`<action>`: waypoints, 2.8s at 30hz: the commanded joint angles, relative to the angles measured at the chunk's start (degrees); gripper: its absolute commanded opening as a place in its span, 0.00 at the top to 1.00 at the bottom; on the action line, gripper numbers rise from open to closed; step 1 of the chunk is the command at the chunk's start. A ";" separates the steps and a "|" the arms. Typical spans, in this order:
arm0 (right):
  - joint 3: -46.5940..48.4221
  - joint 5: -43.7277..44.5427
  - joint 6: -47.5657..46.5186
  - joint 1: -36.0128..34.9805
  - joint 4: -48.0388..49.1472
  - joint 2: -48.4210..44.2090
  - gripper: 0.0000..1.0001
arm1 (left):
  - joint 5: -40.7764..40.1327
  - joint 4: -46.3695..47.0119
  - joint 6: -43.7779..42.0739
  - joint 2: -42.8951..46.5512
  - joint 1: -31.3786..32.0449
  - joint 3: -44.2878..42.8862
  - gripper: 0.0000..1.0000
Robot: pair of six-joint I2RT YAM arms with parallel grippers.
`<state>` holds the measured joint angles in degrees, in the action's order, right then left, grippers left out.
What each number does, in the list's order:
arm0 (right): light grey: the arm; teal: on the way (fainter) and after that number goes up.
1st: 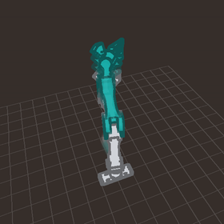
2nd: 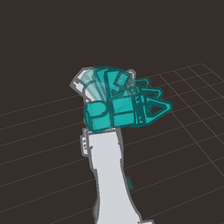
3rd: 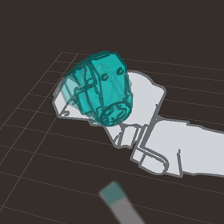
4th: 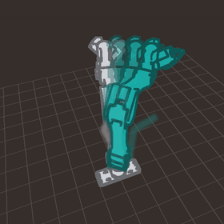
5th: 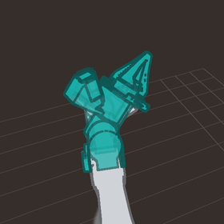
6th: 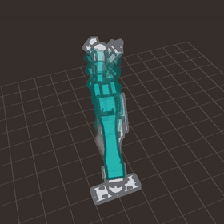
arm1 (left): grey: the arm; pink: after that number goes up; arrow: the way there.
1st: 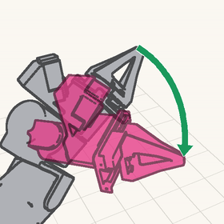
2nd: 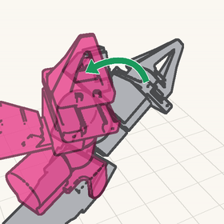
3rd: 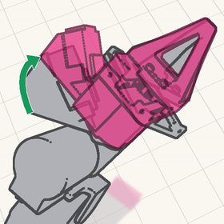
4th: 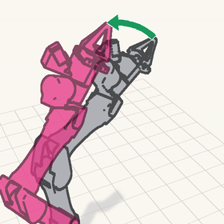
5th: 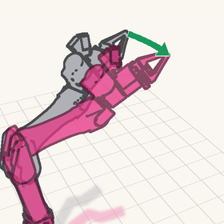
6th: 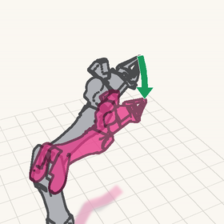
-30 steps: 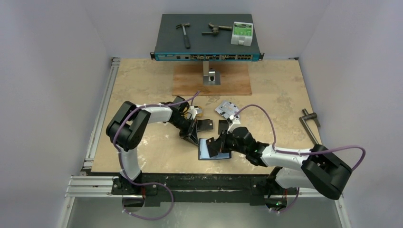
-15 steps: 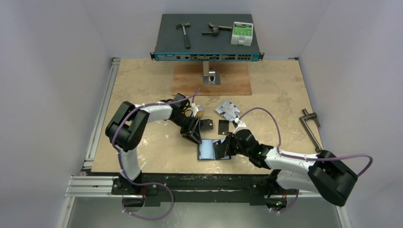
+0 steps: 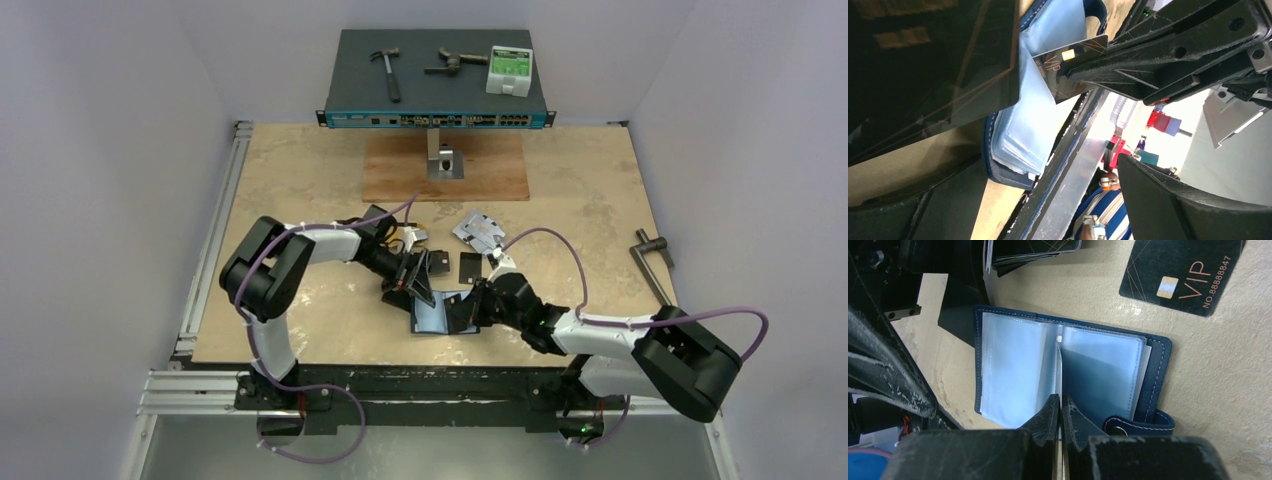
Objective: Put the credit cards into the card holder
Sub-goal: Turn over the card holder at the center of the board, then insert the credit card into the card holder.
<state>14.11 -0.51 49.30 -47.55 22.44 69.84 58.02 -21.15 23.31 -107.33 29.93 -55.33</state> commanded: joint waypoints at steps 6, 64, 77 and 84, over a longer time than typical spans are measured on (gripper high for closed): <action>-2.70 1.98 0.79 0.09 -2.24 -2.77 1.00 | -8.40 -2.01 -4.72 4.97 4.37 -1.14 0.10; -11.25 12.71 9.78 -0.53 15.37 -17.31 1.00 | -0.71 -3.47 -6.61 -3.62 4.04 -6.02 0.98; -5.52 8.54 7.90 -1.95 16.91 -4.07 1.00 | -5.99 -4.95 -6.60 -1.88 4.27 -4.58 0.66; -3.24 7.37 6.75 -2.58 13.53 -4.07 1.00 | -10.53 -9.19 -10.44 -0.80 4.51 -6.49 0.40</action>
<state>8.71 7.66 57.41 -49.87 36.91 65.98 52.12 -26.68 16.51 -110.89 34.20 -60.18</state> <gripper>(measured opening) 0.004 0.521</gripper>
